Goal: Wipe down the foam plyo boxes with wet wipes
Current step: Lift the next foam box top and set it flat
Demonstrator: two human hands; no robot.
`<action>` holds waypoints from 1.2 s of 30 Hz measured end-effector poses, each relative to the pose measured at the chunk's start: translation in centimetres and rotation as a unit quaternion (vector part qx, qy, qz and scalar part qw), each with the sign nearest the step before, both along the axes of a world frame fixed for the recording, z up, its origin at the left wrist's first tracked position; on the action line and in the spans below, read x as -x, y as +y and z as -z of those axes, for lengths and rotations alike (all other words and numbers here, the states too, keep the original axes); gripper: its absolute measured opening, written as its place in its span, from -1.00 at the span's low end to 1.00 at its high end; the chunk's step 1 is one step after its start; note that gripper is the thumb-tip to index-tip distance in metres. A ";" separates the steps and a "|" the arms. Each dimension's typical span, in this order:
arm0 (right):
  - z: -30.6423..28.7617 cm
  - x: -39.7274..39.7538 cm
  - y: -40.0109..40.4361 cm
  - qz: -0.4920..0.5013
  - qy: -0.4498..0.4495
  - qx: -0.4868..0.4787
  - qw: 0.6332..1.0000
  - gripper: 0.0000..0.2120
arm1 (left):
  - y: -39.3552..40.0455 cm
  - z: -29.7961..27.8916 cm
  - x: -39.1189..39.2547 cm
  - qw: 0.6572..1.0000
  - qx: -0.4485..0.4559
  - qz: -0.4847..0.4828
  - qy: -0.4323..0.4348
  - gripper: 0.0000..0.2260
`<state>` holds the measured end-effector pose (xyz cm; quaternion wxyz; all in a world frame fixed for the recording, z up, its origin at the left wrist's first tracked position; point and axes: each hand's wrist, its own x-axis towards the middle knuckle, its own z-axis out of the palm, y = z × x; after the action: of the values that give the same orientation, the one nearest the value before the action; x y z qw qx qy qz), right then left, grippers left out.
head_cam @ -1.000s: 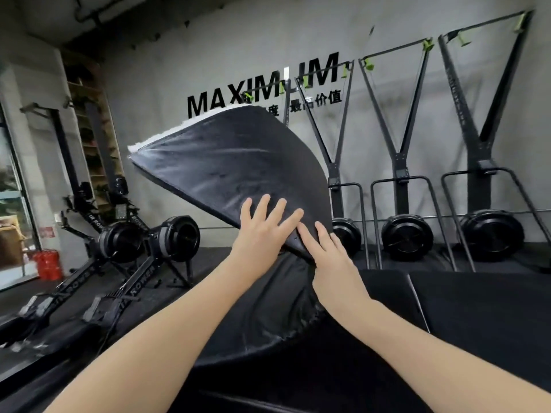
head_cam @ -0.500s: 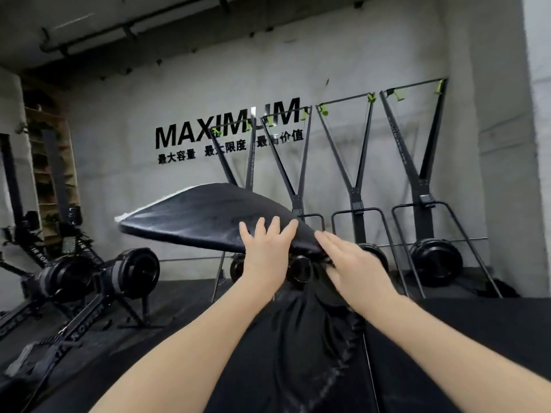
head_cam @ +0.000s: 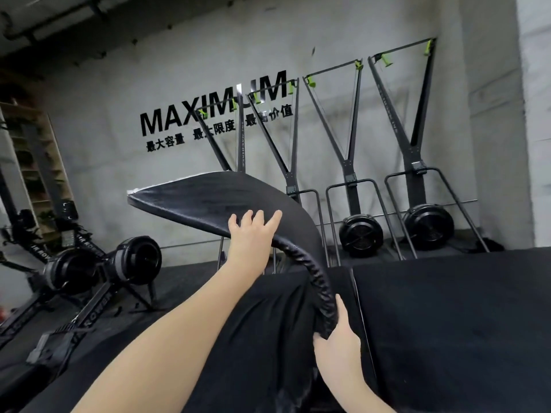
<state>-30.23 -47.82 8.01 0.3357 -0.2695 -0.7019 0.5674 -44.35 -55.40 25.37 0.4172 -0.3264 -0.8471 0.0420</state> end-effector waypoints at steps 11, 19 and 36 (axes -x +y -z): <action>-11.9 -1.6 9.9 0.073 0.000 -0.393 0.917 -0.22 | -3.2 1.2 2.2 0.975 -0.165 0.052 -0.140 -0.22; -21.2 -3.0 15.4 0.200 0.045 -0.626 0.752 -0.24 | 0.2 -1.6 -0.4 0.911 -0.321 0.178 -0.188 -0.18; -31.8 -4.4 14.1 0.221 0.157 -0.784 0.559 -0.38 | -0.5 -10.5 -3.9 0.932 -0.332 0.142 -0.013 -0.27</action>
<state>-25.88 -33.76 39.76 0.6347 0.0467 -0.7246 -0.2646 -40.41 -55.92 35.91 0.4921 -0.2870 -0.7628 -0.3060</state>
